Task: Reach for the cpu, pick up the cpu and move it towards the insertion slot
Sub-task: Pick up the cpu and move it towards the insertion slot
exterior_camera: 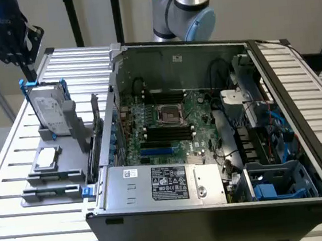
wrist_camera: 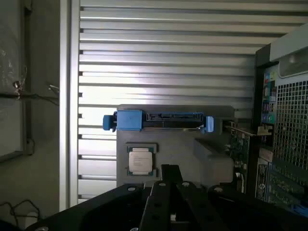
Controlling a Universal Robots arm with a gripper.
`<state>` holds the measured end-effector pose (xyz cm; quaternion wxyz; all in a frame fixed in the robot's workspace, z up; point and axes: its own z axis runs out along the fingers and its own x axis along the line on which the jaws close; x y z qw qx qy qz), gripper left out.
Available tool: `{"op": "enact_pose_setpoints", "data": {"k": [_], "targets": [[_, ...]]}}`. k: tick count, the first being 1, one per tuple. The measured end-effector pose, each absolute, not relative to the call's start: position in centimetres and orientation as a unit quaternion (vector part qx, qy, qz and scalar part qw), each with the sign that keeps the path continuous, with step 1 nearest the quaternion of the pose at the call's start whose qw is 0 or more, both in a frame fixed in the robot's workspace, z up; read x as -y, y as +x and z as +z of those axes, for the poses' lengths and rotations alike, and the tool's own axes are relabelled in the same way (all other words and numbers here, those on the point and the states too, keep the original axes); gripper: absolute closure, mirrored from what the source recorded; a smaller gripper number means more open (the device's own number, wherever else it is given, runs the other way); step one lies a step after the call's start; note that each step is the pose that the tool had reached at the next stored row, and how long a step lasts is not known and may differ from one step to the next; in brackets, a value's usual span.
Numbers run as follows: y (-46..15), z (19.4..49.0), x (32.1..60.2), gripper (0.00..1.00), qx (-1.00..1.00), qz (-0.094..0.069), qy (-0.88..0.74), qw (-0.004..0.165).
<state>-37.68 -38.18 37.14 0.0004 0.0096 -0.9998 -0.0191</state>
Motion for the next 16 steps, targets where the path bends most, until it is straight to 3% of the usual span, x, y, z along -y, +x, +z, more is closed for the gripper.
{"op": "enact_pose_setpoints", "data": {"k": [16], "targets": [[-37.7,37.03,38.5,0.89,1.0,-0.019,0.01,0.001]]}}
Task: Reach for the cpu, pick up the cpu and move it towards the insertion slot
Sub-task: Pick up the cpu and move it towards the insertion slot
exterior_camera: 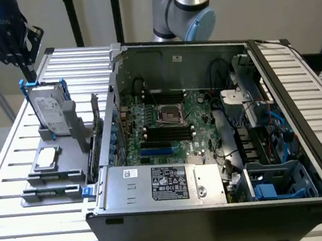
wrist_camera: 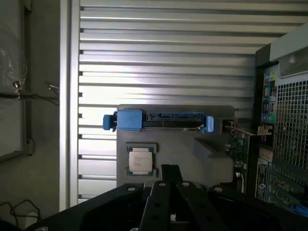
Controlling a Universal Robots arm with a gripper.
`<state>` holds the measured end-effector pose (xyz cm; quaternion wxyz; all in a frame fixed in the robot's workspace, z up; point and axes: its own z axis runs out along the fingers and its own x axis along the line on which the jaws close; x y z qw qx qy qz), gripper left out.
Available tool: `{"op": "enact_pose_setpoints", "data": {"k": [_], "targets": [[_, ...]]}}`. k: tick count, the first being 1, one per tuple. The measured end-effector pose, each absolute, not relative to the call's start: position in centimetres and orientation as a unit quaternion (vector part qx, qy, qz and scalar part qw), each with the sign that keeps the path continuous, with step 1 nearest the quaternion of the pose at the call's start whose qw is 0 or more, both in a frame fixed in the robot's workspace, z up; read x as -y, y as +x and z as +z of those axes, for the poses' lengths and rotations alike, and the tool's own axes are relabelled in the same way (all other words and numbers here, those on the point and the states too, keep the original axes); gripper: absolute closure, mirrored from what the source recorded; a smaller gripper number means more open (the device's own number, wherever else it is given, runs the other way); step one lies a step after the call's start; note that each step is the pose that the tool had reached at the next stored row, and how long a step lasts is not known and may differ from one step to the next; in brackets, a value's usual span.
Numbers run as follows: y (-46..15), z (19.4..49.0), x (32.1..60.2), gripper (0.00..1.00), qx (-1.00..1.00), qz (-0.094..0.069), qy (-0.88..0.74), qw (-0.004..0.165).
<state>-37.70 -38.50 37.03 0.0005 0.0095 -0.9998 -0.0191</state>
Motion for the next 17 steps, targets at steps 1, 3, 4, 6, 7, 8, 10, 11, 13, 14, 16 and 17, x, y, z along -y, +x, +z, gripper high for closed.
{"op": "enact_pose_setpoints", "data": {"k": [1,3,4,6,7,8,10,11,13,14,16,17], "targets": [[-37.7,36.9,38.8,0.89,1.0,-0.019,0.01,0.001],[-37.8,36.7,39.5,0.89,1.0,-0.019,0.01,0.001],[-37.9,36.6,39.9,0.89,1.0,-0.019,0.01,0.002],[-38.1,36.5,40.5,0.89,1.0,-0.019,0.01,0.003],[-38.3,36.4,40.6,0.89,1.0,-0.019,0.01,0.003],[-38.6,36.3,40.8,0.89,1.0,-0.019,0.009,0.004],[-39.2,36.1,40.9,0.89,1.0,-0.019,0.009,0.005],[-39.5,36.1,41.0,0.89,1.0,-0.019,0.009,0.005],[-40.0,35.9,41.1,0.89,1.0,-0.018,0.009,0.006],[-40.2,35.9,41.2,0.89,1.0,-0.018,0.009,0.006],[-40.7,35.8,41.3,0.89,1.0,-0.018,0.009,0.006],[-40.9,35.8,41.3,0.89,1.0,-0.018,0.009,0.007]]}}
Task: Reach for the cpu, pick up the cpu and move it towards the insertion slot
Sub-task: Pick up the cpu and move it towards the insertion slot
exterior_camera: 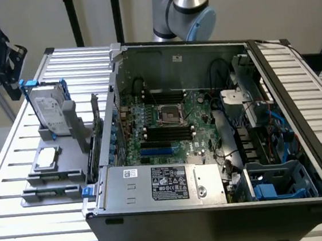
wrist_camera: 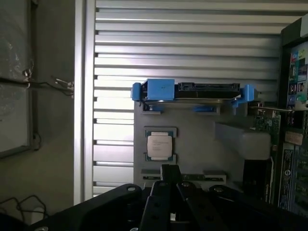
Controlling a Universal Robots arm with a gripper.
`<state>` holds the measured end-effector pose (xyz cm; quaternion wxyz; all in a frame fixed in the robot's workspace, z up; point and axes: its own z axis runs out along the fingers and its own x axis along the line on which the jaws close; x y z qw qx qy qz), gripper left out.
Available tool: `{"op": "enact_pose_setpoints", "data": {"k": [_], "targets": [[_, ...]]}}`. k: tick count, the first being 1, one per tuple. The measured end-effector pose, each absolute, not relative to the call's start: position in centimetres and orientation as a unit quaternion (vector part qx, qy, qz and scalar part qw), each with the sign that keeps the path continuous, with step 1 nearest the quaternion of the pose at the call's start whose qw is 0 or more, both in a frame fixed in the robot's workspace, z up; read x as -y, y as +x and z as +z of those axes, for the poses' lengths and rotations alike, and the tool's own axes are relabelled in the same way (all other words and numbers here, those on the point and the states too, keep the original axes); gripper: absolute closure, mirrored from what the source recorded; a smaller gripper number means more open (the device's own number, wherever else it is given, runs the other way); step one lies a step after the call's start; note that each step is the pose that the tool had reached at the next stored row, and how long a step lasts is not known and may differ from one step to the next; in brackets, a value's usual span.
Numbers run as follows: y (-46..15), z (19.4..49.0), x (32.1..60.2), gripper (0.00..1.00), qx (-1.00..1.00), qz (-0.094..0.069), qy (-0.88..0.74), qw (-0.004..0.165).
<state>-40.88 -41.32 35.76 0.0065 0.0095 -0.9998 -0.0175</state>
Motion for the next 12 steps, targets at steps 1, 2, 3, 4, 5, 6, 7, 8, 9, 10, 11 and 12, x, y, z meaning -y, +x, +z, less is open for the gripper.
{"op": "enact_pose_setpoints", "data": {"k": [1,2,3,4,5,6,7,8,9,10,11,12], "targets": [[-41.09,35.73,41.37,0.89,1.0,-0.017,0.009,0.007],[-41.32,35.72,41.43,0.89,1.0,-0.017,0.01,0.007],[-41.56,35.71,41.49,0.89,1.0,-0.017,0.01,0.007],[-41.81,35.71,41.54,0.89,1.0,-0.017,0.011,0.007],[-41.93,35.71,41.58,0.89,1.0,-0.017,0.011,0.007],[-41.96,35.71,41.61,0.89,1.0,-0.017,0.011,0.007],[-41.97,35.71,41.62,0.89,1.0,-0.017,0.011,0.007],[-41.96,35.71,41.63,0.88,1.0,-0.017,0.011,0.006],[-41.96,35.71,41.63,0.82,1.0,-0.017,0.011,0.006],[-41.97,35.71,41.64,0.76,1.0,-0.017,0.011,0.006],[-41.97,35.7,41.64,0.7,1.0,-0.017,0.011,0.006],[-41.97,35.7,41.64,0.7,1.0,-0.017,0.011,0.007]]}}
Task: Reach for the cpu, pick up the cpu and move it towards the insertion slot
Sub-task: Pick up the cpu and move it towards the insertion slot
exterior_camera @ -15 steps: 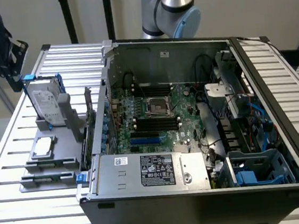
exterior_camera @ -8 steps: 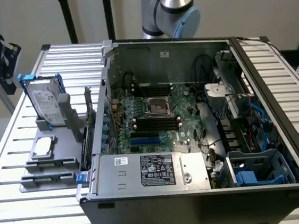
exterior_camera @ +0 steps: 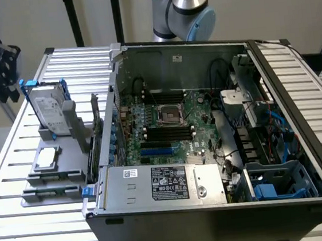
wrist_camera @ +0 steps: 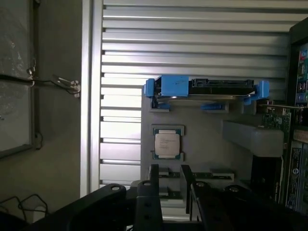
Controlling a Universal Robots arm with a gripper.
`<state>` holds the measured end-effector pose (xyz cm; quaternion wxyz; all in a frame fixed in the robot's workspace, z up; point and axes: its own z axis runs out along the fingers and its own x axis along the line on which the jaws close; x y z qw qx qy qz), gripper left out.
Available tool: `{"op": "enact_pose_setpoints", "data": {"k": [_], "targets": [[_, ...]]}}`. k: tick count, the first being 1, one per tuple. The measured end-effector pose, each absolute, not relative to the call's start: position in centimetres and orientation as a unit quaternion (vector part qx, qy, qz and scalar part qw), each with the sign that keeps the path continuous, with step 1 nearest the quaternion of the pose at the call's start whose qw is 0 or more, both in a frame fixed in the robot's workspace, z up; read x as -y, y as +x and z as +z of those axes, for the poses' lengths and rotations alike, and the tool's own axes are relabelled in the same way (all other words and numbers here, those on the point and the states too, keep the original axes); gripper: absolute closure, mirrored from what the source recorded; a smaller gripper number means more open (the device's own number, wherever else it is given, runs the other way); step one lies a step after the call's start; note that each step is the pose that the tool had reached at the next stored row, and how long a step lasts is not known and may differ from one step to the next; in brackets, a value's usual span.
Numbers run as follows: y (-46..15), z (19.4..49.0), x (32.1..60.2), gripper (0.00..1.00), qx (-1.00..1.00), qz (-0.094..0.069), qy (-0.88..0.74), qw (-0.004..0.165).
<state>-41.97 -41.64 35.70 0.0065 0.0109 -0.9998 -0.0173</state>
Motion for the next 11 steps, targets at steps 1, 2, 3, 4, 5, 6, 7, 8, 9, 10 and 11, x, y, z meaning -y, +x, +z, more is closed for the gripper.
{"op": "enact_pose_setpoints", "data": {"k": [1,2,3,4,5,6,7,8,9,10,11], "targets": [[-42.0,35.7,41.6,0.64,1.0,-0.017,0.011,0.007],[-42.0,35.6,41.7,0.64,1.0,-0.017,0.011,0.006],[-41.9,35.6,41.7,0.58,1.0,-0.017,0.011,0.006],[-41.9,35.5,41.7,0.53,1.0,-0.017,0.011,0.006],[-41.9,35.5,41.7,0.47,1.0,-0.017,0.011,0.006],[-41.9,35.4,41.7,0.47,1.0,-0.017,0.011,0.006],[-41.9,35.2,41.7,0.41,1.0,-0.017,0.011,0.006],[-41.8,35.1,41.7,0.41,1.0,-0.018,0.011,0.006],[-41.8,34.9,41.7,0.35,1.0,-0.018,0.011,0.007],[-41.7,34.7,41.7,0.35,1.0,-0.018,0.011,0.007],[-41.7,34.5,41.8,0.35,1.0,-0.018,0.011,0.006]]}}
